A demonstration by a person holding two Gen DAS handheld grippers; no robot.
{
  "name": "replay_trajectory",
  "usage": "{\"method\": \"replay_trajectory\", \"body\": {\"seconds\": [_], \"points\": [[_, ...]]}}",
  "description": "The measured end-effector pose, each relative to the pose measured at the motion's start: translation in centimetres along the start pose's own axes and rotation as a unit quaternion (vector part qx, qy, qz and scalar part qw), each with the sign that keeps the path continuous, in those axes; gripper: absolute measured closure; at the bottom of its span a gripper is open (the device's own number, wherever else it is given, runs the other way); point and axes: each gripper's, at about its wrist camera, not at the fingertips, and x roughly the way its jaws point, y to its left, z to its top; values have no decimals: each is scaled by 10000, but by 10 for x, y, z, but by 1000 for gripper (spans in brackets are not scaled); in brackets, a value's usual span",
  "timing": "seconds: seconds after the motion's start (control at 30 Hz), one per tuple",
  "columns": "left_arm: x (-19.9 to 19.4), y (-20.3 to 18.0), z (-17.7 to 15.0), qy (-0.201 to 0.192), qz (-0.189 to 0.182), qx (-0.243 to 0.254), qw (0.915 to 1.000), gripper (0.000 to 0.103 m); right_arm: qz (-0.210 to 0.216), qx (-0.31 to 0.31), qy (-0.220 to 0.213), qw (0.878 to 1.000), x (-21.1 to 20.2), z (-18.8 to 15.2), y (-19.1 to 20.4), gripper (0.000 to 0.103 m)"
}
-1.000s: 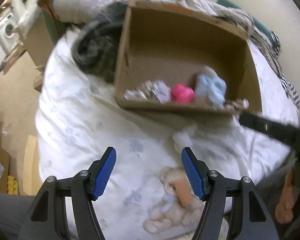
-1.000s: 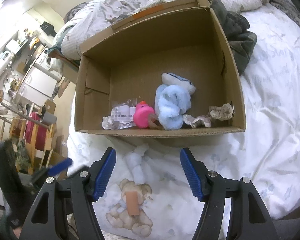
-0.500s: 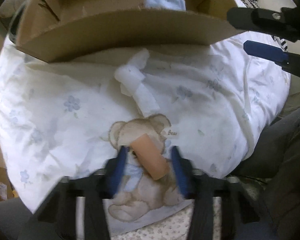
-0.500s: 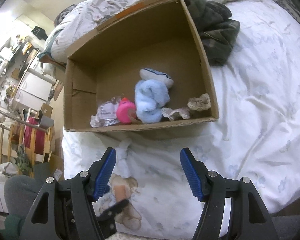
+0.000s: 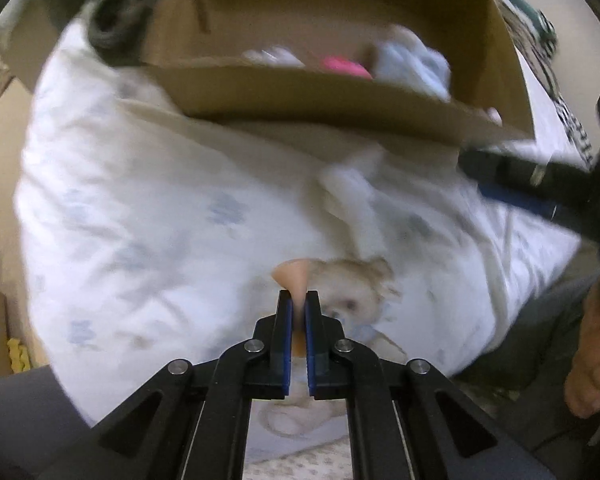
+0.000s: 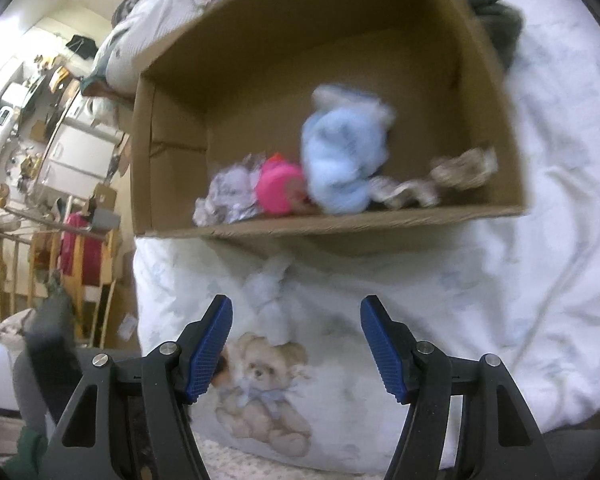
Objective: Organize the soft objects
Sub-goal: 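Grasp the peach rubber piece on the duvet with the left gripper, then grasp the white sock with the right gripper and lift it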
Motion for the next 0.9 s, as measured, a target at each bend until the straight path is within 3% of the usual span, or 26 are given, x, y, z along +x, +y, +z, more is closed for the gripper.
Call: {"method": "replay_trajectory", "body": {"seconds": [0.2, 0.33, 0.5, 0.57, 0.9], "points": [[-19, 38, 3, -327, 229, -389, 9984, 98, 15, -244, 652, 9976, 47, -3, 20, 33], [-29, 53, 4, -416, 284, -523, 9974, 98, -87, -508, 865, 9949, 68, -5, 35, 45], [-26, 49, 4, -475, 306, -503, 9971, 98, -264, -742, 1033, 9915, 83, -8, 43, 74], [-26, 46, 6, -489, 327, -471, 9972, 97, -324, -831, 1018, 9908, 82, -10, 45, 92], [-22, 41, 12, -560, 424, -470, 9964, 98, -64, -959, 750, 9925, 45, -22, 42, 94]]}}
